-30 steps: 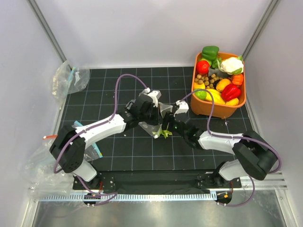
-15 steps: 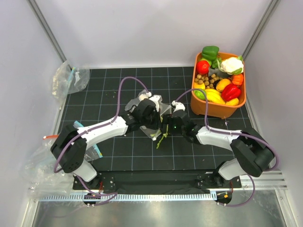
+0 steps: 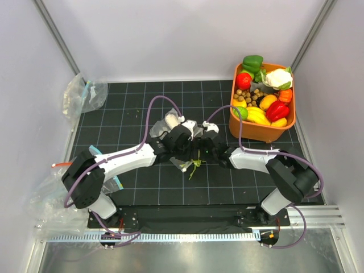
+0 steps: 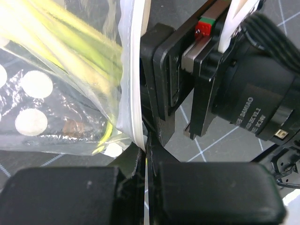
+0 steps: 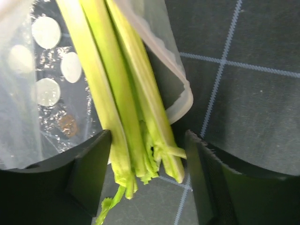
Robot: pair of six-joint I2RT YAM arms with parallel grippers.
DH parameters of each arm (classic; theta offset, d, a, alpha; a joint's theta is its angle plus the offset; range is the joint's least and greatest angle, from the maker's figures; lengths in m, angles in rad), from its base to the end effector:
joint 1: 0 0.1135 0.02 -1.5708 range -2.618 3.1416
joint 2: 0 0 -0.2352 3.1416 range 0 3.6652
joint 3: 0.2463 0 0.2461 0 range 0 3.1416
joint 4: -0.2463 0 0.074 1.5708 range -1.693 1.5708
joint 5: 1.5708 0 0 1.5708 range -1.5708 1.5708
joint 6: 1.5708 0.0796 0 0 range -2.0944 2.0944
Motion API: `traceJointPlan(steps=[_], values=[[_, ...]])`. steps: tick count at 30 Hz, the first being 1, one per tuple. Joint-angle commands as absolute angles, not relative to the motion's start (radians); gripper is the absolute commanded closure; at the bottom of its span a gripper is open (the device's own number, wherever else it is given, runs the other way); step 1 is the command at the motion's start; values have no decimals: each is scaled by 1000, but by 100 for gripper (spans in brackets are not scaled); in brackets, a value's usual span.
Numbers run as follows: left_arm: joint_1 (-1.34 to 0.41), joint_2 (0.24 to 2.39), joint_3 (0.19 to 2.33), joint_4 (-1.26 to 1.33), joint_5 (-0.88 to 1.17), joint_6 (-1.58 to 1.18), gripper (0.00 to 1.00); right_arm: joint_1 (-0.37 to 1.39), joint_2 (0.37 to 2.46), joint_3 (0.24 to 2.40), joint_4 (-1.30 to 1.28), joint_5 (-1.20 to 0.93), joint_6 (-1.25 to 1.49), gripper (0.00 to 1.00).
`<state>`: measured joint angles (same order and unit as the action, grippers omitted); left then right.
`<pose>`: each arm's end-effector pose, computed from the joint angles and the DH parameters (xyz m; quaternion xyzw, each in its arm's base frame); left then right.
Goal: Place the food in the zip-top bag and seal the zipper
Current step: Adjust the fake vegetable in the zipper food storage bag.
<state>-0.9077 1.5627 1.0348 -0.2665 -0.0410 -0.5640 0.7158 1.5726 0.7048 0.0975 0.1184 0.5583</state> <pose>0.2255 -0.2833 0.1708 0.1506 0.9131 -0.2400 0.2933 0.2554 0.2097 0.0988 -0.0493 0.9183 0.1876 0.3451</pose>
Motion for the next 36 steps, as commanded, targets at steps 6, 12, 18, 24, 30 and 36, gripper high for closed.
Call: traceJointPlan(steps=[6,12,18,24,30,36], values=[[-914,1575,1043,-273,-40,-564,100,712,1609,744,52,189,541,33],[-885,1601,1045,-273,-3,-583,100,712,1594,718,94,158,569,89],[-891,1609,1048,-262,40,-589,100,712,1487,649,187,114,600,99],[-925,1615,1052,-224,118,-612,100,707,1428,578,333,35,618,99],[-946,1615,1060,-218,112,-612,100,701,1454,543,449,-84,635,99],[-946,1673,1069,-218,121,-632,100,700,1554,512,587,-124,692,99]])
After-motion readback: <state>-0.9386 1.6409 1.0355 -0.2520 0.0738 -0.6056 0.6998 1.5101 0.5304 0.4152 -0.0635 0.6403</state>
